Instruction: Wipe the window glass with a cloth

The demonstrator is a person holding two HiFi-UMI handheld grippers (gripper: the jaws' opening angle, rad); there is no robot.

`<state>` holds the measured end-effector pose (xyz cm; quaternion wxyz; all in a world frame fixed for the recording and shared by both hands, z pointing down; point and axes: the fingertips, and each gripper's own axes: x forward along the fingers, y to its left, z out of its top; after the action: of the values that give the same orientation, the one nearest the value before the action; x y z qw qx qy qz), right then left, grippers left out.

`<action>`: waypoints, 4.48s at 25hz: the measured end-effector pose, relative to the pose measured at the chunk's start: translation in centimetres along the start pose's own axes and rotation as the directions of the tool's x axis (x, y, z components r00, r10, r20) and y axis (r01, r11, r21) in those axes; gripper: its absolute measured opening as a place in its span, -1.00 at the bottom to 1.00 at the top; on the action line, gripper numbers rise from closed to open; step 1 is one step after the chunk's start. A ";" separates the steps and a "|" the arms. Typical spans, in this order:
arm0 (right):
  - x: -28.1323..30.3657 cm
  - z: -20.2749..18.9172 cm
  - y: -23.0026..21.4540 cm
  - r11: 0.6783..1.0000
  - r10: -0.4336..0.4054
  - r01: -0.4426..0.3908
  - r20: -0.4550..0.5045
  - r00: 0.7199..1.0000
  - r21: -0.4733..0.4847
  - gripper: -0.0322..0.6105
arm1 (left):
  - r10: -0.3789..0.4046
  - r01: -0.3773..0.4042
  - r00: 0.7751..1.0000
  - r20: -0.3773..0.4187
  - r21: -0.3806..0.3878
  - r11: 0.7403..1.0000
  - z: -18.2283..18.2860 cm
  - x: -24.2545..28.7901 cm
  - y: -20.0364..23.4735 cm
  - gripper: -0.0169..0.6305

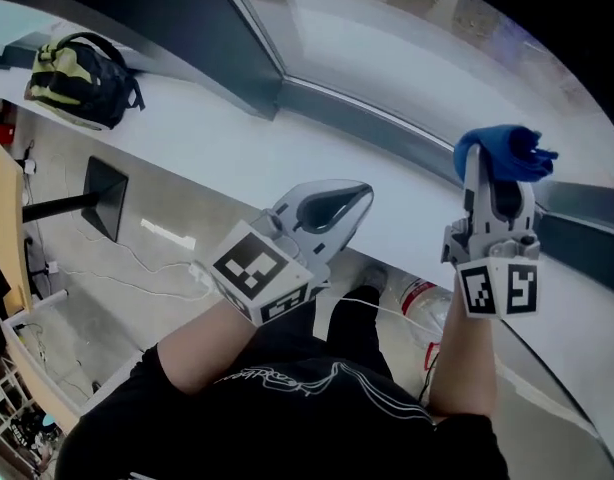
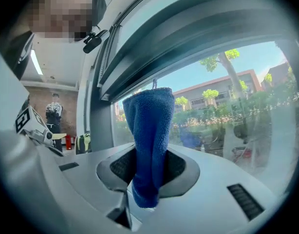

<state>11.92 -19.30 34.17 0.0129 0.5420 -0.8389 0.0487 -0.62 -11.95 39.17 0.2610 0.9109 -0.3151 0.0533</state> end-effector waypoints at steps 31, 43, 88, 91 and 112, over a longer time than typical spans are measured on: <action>26.4 -5.6 24.0 0.979 0.175 -0.179 -0.055 0.983 -0.098 -0.61 | 0.127 -0.127 0.992 0.023 -0.002 0.992 -0.2 -16.1 13.9 -0.93; 23.2 -5.7 19.6 0.987 0.130 -0.134 -0.051 0.990 -0.086 -0.61 | 0.058 -0.058 0.998 -0.015 0.016 0.998 -0.6 -12.2 11.0 -0.93; -11.4 -6.6 -26.2 0.952 -0.282 0.274 -0.043 0.958 -0.135 -0.61 | -0.245 0.257 0.947 -0.207 0.031 0.966 -9.5 19.0 -19.8 -0.93; -13.5 -6.5 -28.6 0.941 -0.319 0.312 -0.033 0.947 -0.130 -0.61 | -0.257 0.270 0.942 -0.218 0.033 0.962 -9.8 20.3 -21.0 -0.93; -22.0 -6.5 -38.9 0.847 -0.527 0.524 -0.018 0.850 -0.089 -0.61 | -0.287 0.315 0.924 -0.255 0.076 0.946 -10.4 23.7 -24.4 -0.93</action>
<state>56.17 -14.59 41.61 0.0652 0.7486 -0.6595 0.0206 33.57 -3.38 43.49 0.2493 0.9488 -0.1338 0.1404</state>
